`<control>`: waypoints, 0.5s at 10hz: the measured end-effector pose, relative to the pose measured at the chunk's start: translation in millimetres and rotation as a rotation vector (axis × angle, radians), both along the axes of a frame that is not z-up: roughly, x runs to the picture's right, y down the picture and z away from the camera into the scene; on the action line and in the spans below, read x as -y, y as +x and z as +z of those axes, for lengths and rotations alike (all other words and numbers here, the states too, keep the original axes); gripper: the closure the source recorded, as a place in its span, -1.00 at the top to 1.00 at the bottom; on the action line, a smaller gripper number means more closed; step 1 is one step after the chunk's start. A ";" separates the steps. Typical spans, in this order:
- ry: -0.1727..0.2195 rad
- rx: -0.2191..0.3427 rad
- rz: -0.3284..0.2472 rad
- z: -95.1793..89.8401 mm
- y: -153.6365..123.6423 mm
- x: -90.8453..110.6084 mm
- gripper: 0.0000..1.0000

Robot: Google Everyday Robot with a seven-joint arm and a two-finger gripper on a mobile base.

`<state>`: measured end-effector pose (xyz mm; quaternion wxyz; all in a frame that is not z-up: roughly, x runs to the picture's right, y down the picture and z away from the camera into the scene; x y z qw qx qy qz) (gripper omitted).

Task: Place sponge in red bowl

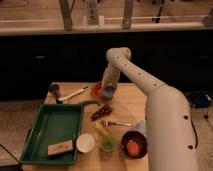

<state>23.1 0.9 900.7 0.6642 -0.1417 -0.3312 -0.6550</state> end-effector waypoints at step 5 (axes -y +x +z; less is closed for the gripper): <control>0.009 0.008 -0.005 0.6 -0.5 4.4 -0.09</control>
